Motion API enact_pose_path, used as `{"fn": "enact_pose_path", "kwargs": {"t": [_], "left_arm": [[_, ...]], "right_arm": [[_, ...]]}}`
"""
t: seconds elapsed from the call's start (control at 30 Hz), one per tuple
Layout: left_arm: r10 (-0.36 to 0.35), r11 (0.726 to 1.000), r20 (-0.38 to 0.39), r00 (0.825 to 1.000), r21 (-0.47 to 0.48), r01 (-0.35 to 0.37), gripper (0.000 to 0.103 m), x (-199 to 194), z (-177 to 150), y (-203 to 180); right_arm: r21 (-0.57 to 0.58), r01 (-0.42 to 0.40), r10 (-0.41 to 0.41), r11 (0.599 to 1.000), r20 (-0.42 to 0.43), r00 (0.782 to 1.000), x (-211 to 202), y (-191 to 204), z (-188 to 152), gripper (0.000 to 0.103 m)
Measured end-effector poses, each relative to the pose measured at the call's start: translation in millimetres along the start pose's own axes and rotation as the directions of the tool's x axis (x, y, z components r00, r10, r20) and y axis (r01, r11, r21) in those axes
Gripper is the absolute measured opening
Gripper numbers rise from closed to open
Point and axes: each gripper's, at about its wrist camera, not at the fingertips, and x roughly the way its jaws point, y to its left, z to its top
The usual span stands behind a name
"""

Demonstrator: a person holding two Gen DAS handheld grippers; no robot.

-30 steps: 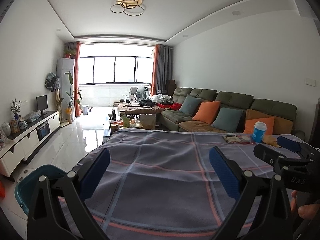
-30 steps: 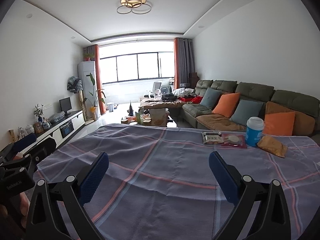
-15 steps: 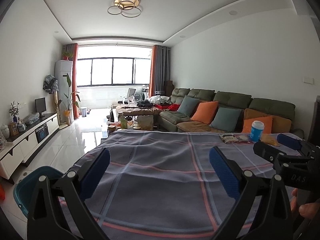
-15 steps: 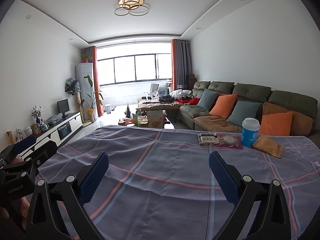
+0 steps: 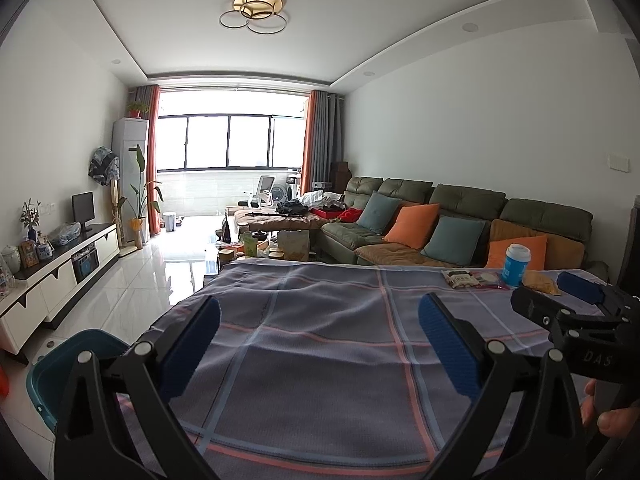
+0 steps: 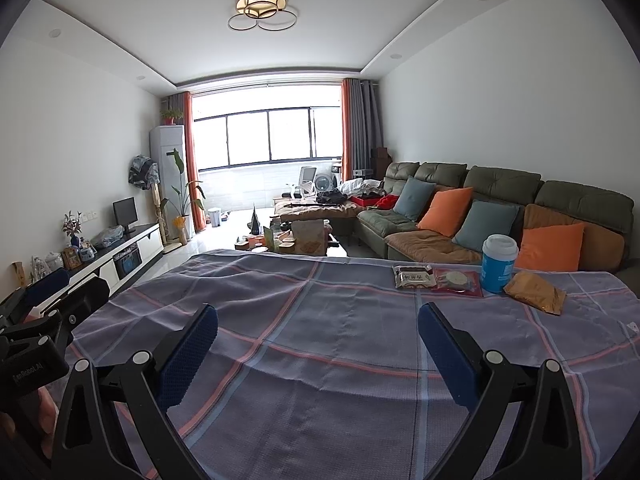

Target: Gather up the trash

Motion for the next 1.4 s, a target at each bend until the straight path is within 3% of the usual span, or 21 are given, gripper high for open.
{"fn": "enact_pose_path", "kwargs": {"t": [1.4], "left_arm": [[0.006,1.0,0.004,1.0,0.002,-0.006,0.099,-0.3,0.2,-0.1]], "right_arm": [[0.008,0.005,-0.006,1.0,0.016,1.0,-1.3,-7.7,1.4,0.1]]}}
